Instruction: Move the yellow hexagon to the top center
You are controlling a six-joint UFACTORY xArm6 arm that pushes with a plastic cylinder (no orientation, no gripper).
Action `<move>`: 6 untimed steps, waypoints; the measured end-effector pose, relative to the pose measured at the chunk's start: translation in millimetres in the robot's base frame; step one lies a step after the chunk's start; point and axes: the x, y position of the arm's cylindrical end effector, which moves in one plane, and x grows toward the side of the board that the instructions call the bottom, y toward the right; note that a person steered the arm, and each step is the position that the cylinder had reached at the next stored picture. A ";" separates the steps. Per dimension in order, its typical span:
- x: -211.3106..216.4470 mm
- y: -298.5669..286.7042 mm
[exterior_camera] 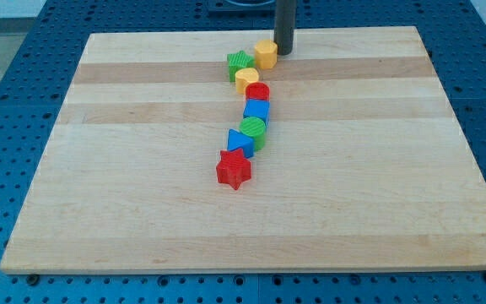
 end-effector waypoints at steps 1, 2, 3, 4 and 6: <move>18.9 0.3; 44.3 0.7; 65.6 0.7; 77.0 -3.3; 47.9 -16.5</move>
